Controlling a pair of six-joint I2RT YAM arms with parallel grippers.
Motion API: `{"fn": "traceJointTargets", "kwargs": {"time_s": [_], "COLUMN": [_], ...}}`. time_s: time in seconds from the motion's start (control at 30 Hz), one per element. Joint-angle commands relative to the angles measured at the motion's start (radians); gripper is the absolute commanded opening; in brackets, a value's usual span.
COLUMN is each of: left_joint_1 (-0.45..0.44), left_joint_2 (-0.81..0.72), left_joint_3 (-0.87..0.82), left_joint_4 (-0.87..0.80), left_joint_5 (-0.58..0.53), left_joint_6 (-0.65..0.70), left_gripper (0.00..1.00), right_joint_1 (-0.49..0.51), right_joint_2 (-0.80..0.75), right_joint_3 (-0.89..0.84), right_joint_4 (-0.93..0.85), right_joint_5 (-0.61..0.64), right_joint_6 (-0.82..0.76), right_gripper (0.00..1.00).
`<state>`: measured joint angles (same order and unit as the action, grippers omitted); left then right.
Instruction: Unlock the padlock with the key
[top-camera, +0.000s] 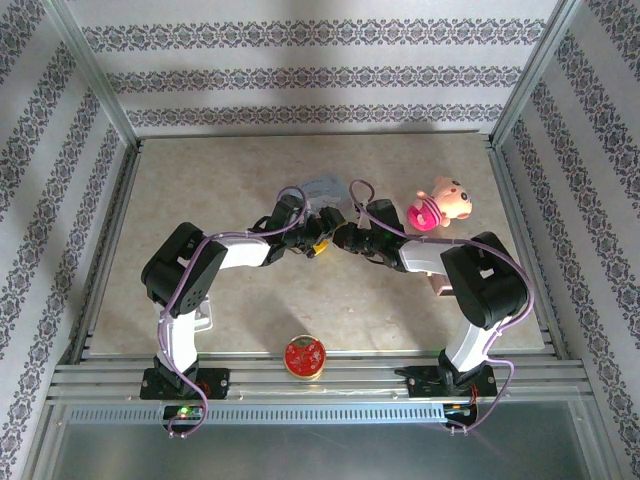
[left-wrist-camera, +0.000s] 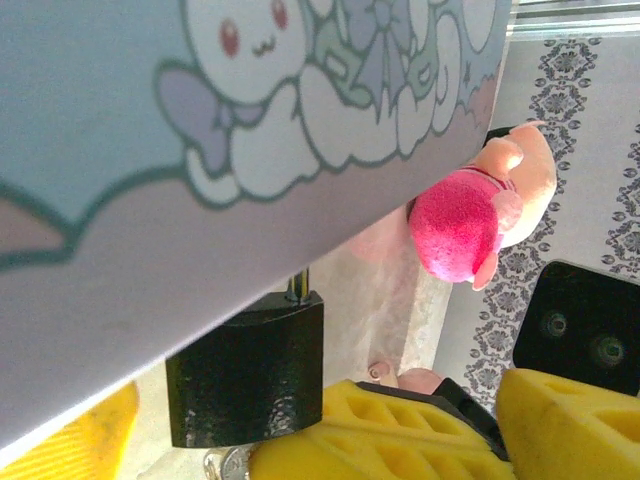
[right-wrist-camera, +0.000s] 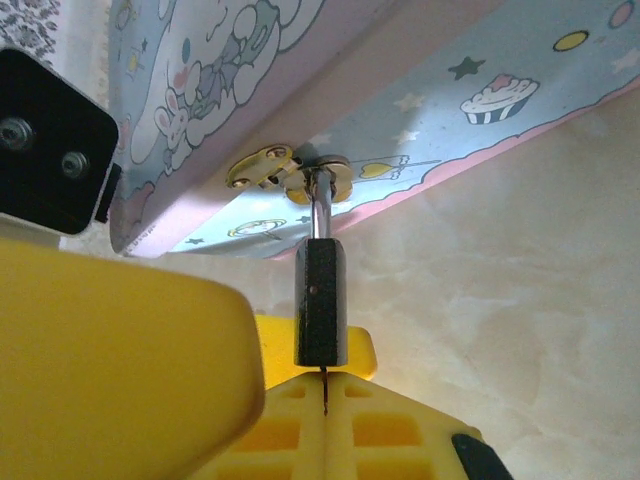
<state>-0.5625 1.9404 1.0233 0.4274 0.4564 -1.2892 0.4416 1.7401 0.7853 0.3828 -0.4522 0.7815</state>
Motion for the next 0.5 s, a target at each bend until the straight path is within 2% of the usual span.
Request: {"fn": "traceJointTargets", "kwargs": {"time_s": [0.0, 0.47], "left_joint_1": [-0.005, 0.039], "left_joint_2": [0.007, 0.012], "left_joint_3": [-0.048, -0.056], "left_joint_4": [-0.080, -0.056], "left_joint_5": [-0.037, -0.117], "left_joint_6": [0.008, 0.061], "left_gripper": [0.95, 0.67], "right_joint_1": [0.006, 0.006], "right_joint_2": [0.008, 0.037], "right_joint_3": [0.009, 0.034], "right_joint_4": [0.079, 0.095], "right_joint_5": [0.014, -0.005], "right_joint_6": [0.021, 0.041], "right_gripper": [0.00, 0.00]}}
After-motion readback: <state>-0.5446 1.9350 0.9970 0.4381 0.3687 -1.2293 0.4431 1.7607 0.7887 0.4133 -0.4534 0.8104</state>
